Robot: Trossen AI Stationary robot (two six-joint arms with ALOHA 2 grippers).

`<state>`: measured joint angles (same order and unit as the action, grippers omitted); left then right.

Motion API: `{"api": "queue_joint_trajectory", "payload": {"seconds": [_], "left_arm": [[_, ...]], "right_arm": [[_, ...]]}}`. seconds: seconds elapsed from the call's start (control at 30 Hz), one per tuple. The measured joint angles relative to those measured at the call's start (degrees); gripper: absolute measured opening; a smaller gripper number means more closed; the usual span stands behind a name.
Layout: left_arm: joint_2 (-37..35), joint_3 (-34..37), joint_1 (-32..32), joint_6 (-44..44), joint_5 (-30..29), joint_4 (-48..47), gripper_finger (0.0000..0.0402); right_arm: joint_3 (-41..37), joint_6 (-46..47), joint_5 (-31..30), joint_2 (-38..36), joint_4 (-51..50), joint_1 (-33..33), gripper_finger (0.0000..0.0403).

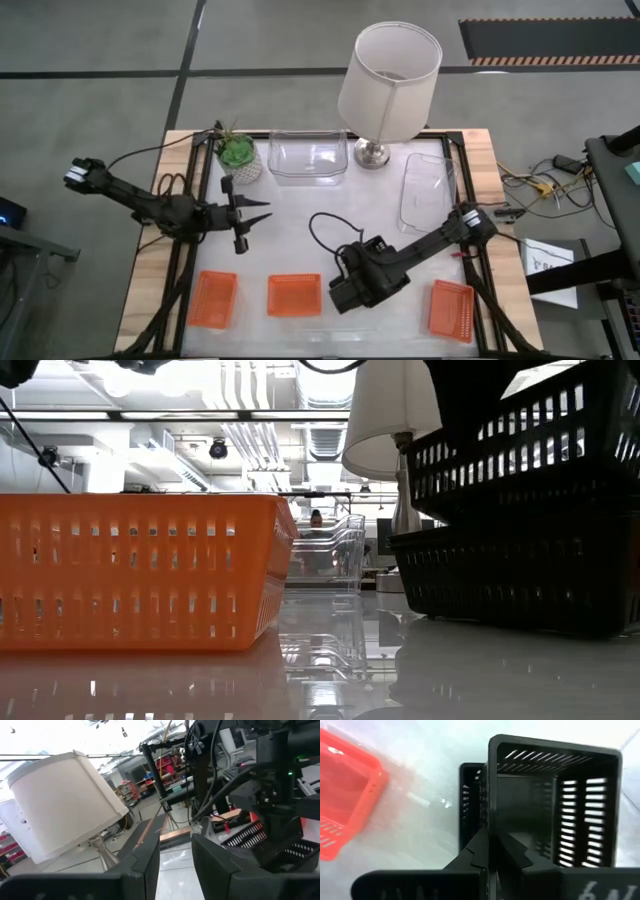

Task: Stack baskets by color
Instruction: Stack the right black bin on the left black bins, then stack the middle orange bin on the left orange bin

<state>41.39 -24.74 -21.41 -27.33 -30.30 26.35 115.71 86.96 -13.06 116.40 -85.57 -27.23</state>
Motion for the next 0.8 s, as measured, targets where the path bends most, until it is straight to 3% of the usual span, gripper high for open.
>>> {"api": "queue_joint_trajectory", "payload": {"seconds": [0.17,0.57,0.67,0.8], "left_arm": [[-3.28,0.48,-0.99,0.0,0.02,0.17,0.0097],[-5.52,1.43,-1.37,0.0,0.28,0.15,0.0097],[-4.98,1.43,-1.42,-0.02,0.3,0.11,0.0097],[-4.47,1.43,-1.42,-0.02,0.32,0.11,0.0097]], "right_arm": [[1.81,0.31,0.23,1.32,0.31,0.22,0.0024],[1.87,2.39,3.0,1.16,0.85,0.16,0.0122],[1.91,0.11,2.09,0.8,0.77,0.16,0.0117],[1.83,-4.49,-2.84,1.1,0.87,0.51,0.0079]]}}
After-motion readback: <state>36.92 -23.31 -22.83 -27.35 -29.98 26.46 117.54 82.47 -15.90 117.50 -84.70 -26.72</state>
